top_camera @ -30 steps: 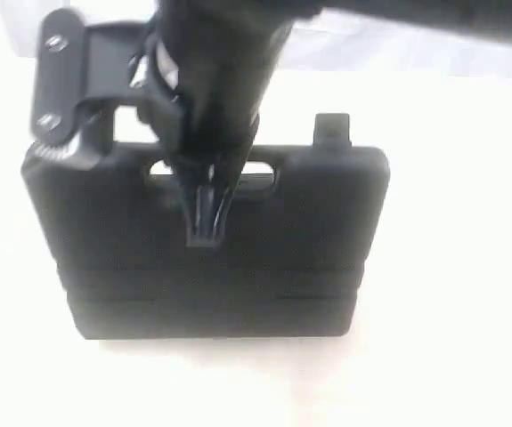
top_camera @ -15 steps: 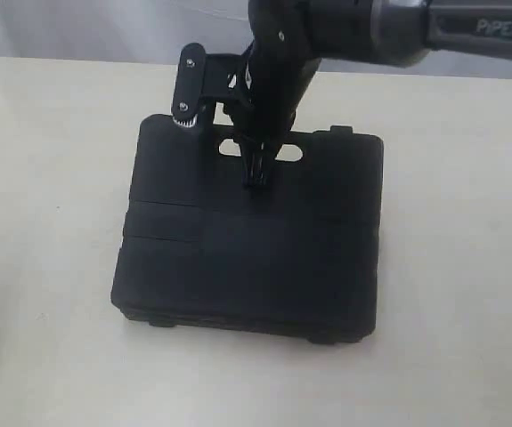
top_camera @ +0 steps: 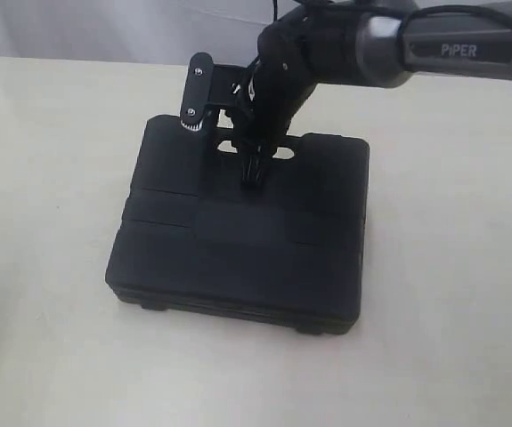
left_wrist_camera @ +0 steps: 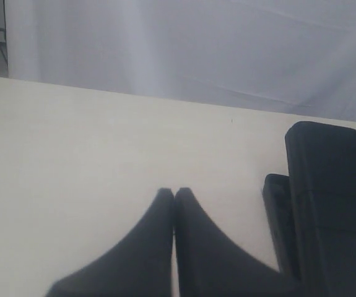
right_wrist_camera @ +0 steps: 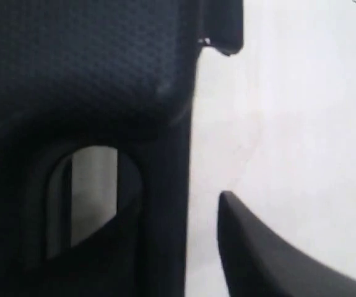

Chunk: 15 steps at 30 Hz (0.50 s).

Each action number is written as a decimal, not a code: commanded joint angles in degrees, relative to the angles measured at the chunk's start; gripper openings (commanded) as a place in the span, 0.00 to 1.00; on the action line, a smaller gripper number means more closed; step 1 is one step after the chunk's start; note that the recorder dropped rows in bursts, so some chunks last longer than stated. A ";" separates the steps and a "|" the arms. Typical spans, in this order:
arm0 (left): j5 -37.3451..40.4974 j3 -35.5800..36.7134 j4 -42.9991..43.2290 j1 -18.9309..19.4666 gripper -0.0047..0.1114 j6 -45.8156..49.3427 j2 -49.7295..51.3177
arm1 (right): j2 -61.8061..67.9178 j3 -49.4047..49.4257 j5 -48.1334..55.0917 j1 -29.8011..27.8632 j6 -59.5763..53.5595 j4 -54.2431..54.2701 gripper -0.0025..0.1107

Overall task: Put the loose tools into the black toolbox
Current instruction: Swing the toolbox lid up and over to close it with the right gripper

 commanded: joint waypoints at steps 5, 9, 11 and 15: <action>0.05 -0.30 -0.12 -0.33 0.04 0.02 0.23 | -0.41 -0.15 -2.28 -0.48 7.14 -8.53 0.52; 0.05 -0.30 -0.12 -0.33 0.04 0.02 0.23 | -0.98 -0.15 -1.66 -0.48 9.73 -8.69 0.53; 0.05 -0.30 -0.12 -0.33 0.04 0.02 0.23 | -1.56 -0.15 -1.50 -0.48 11.40 -8.69 0.60; 0.05 -0.30 -0.12 -0.33 0.04 0.02 0.23 | -2.93 -0.15 -0.95 -0.48 14.13 -9.04 0.77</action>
